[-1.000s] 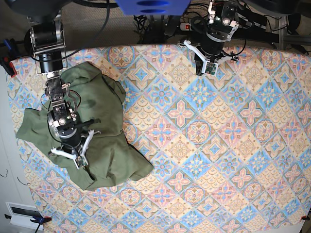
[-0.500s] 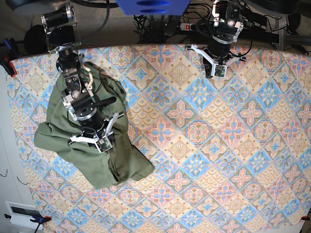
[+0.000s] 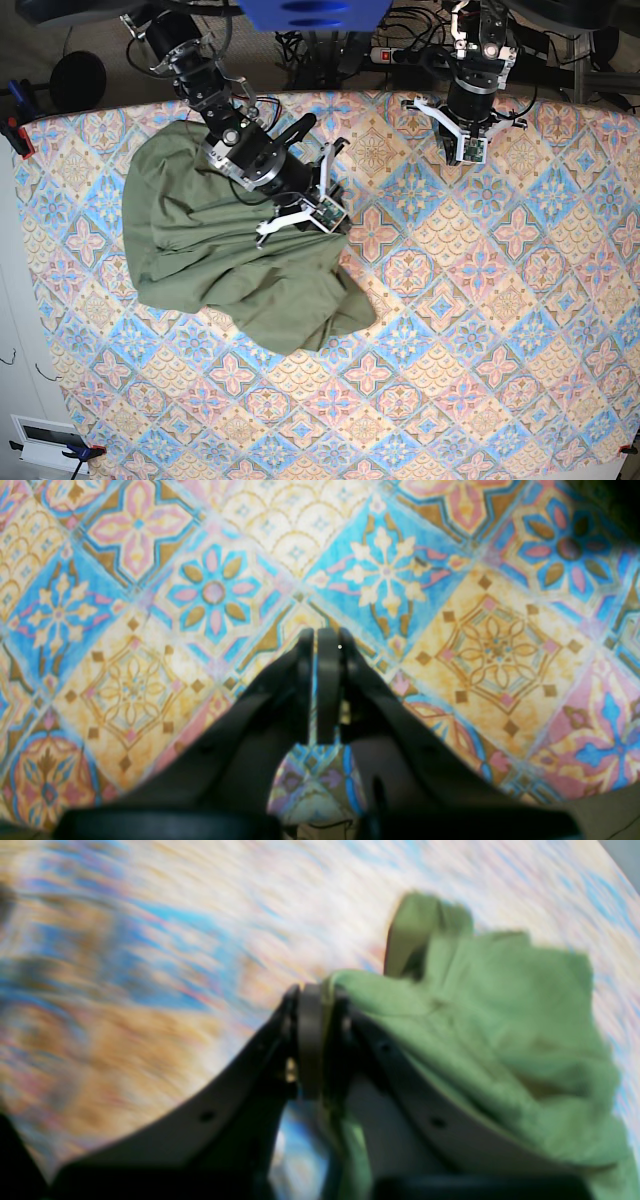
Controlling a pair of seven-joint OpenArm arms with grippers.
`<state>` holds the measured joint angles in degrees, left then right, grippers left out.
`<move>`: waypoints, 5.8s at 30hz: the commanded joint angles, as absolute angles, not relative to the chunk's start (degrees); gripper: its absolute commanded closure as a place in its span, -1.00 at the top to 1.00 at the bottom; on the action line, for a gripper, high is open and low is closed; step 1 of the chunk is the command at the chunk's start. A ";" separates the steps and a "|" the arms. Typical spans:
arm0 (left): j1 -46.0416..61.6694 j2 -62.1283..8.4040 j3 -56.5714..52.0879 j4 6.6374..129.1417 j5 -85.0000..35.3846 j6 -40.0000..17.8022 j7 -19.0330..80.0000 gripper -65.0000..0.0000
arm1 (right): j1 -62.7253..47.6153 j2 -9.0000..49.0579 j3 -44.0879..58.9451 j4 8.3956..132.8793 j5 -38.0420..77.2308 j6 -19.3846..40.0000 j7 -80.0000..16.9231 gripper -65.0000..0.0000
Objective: Layout the t-shirt on the table in an organized manner, then fold the t-shirt properly
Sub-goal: 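Regrasp the shirt with the right gripper and pull it toward the left gripper, then grasp a bunched fold of the shirt with the right gripper, then lift the shirt high with the right gripper and swing it outward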
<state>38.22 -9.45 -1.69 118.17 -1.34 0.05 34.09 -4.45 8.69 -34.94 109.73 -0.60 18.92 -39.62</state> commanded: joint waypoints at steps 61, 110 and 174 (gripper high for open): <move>38.37 -9.36 -2.42 118.99 -1.19 0.31 33.01 -1.00 | 4.97 11.47 -43.82 102.81 -18.51 18.51 -40.04 -0.23; 38.46 -9.27 -2.51 118.99 -1.19 0.31 33.01 -1.00 | 9.01 15.87 -41.98 102.81 -18.51 25.01 -40.57 -0.96; 31.43 -9.19 4.97 118.37 -1.10 0.22 32.75 -1.00 | 74.80 10.24 -3.12 54.20 41.63 25.10 -43.12 -0.96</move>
